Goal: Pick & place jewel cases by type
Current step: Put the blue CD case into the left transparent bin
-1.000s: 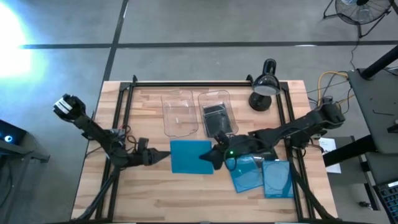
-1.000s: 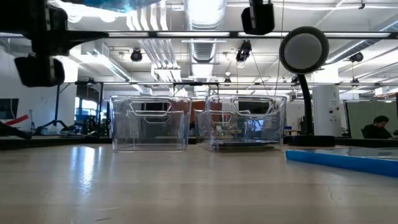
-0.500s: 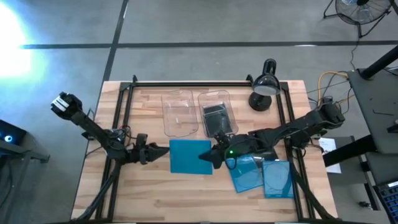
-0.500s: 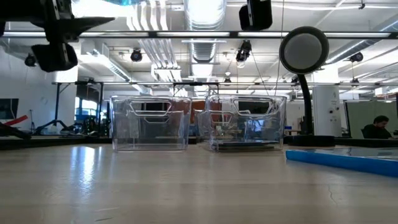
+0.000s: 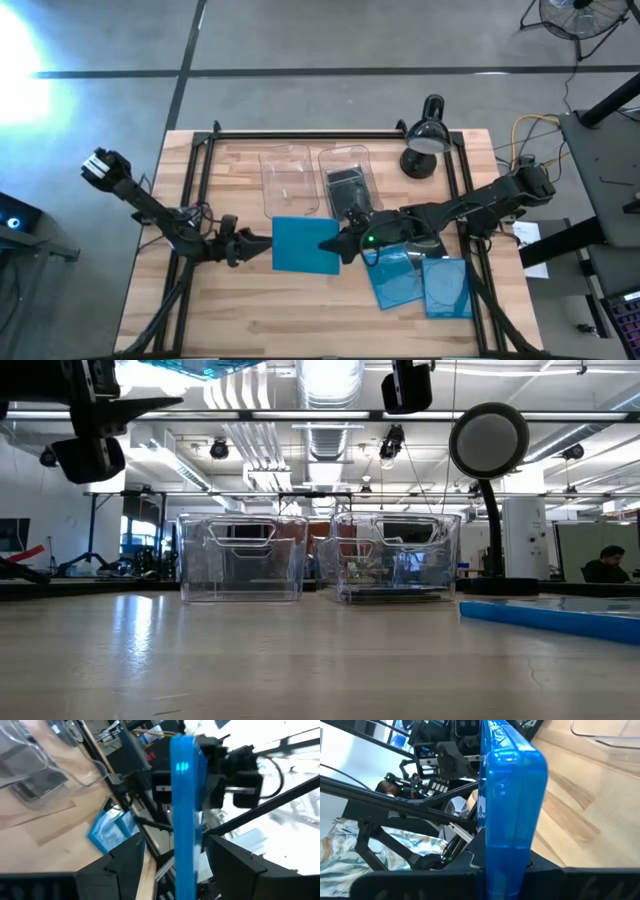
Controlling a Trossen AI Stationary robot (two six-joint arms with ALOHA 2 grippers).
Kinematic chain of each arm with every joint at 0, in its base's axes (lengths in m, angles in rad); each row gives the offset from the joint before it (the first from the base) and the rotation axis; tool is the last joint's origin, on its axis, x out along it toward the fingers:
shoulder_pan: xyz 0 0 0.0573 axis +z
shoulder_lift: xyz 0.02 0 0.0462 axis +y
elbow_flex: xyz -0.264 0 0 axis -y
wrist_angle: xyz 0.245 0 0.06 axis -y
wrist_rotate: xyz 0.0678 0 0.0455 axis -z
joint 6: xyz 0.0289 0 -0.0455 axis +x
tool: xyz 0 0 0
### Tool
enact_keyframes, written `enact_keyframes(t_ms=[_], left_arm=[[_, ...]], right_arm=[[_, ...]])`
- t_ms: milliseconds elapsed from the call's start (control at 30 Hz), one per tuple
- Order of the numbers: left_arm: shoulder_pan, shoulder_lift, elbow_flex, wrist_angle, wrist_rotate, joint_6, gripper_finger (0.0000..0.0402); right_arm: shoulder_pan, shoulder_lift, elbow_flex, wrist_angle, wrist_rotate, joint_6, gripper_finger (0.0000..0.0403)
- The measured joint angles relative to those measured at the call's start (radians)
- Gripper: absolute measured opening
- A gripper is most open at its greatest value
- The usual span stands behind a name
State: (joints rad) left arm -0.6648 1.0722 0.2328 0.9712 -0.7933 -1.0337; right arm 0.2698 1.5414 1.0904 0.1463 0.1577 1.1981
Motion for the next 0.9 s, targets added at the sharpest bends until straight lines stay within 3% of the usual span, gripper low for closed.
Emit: enact_keyframes(t_ms=[233, 467, 567, 700, 800, 900], left_arm=[[0.042, 0.03, 0.026, -0.012, 0.011, -0.01, 0.0194], [0.138, 0.05, 0.084, -0.039, 0.217, 0.017, 0.0185], [0.155, 0.051, 0.102, -0.091, 0.242, 0.014, 0.0151], [0.156, 0.049, 0.103, -0.103, 0.254, 0.011, 0.0073], [0.156, 0.042, 0.106, -0.125, 0.26, 0.011, 0.002], [0.16, 0.038, 0.107, -0.171, 0.231, 0.002, 0.0014]], right_arm=[[0.0, 0.0, 0.0, 0.007, -0.008, 0.006, 0.0013], [0.0, 0.045, 0.0, 0.09, -0.054, 0.035, 0.0013], [0.0, 0.048, 0.0, 0.064, -0.054, 0.056, 0.0013], [-0.002, 0.028, 0.0, -0.014, -0.054, 0.056, 0.0024], [-0.005, 0.01, 0.001, -0.097, -0.053, 0.056, 0.0055], [-0.008, -0.006, 0.0, -0.175, -0.045, 0.058, 0.0097]])
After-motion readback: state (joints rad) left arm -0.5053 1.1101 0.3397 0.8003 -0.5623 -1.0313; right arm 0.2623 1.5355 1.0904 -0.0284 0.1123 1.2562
